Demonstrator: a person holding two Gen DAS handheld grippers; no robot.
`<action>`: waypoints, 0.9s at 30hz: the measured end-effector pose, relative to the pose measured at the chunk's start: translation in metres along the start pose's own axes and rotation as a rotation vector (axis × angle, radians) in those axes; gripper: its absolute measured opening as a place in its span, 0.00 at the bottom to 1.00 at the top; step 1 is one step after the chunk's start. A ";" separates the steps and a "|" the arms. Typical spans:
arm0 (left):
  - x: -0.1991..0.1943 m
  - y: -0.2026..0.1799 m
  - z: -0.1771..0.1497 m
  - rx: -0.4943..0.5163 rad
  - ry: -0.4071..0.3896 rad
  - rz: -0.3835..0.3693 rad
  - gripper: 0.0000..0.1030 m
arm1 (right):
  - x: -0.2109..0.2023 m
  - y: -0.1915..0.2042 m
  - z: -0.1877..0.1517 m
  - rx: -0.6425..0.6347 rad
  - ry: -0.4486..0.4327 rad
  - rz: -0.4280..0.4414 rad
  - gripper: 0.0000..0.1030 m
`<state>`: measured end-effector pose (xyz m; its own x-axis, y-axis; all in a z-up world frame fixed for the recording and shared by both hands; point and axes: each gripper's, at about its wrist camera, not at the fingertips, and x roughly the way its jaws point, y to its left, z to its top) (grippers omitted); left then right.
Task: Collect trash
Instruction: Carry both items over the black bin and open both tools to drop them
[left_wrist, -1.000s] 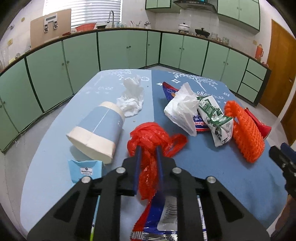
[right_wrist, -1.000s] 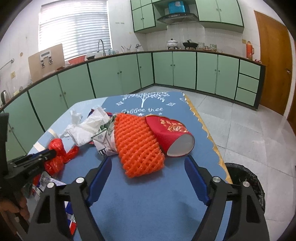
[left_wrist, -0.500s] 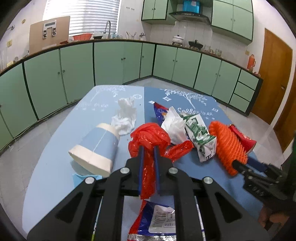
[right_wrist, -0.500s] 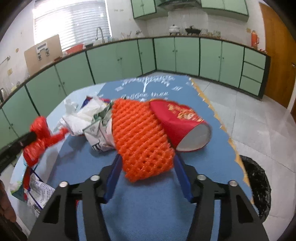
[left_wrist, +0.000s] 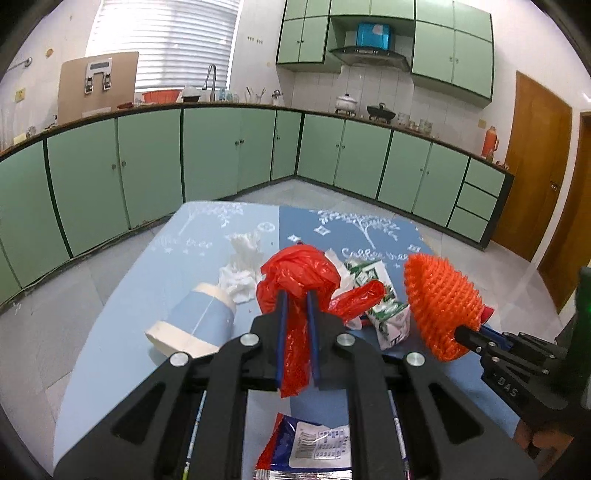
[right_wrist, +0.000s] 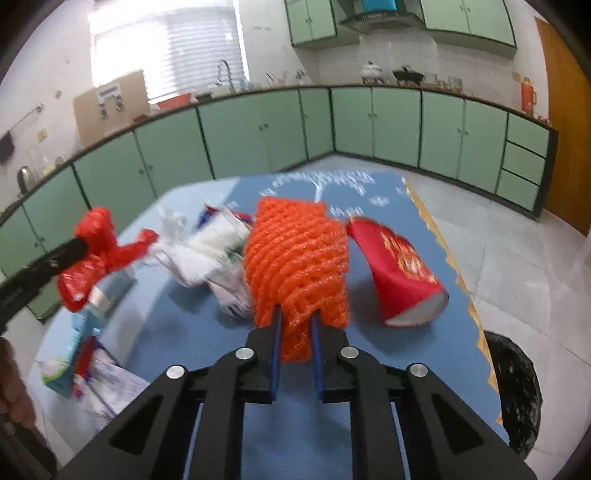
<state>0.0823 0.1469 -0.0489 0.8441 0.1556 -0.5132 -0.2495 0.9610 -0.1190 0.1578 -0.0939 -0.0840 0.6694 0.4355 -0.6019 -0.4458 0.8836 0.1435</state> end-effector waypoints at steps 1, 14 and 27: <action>-0.002 0.000 0.001 0.001 -0.007 -0.002 0.09 | -0.004 0.002 0.002 -0.003 -0.011 0.010 0.14; -0.037 -0.019 0.029 0.014 -0.116 -0.083 0.09 | -0.077 -0.012 0.032 0.086 -0.166 0.113 0.14; -0.043 -0.101 0.021 0.105 -0.110 -0.290 0.09 | -0.133 -0.065 0.014 0.148 -0.221 -0.066 0.14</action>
<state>0.0811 0.0475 0.0029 0.9203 -0.1104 -0.3754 0.0548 0.9863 -0.1558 0.1064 -0.2070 -0.0021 0.8146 0.3889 -0.4302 -0.3159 0.9197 0.2331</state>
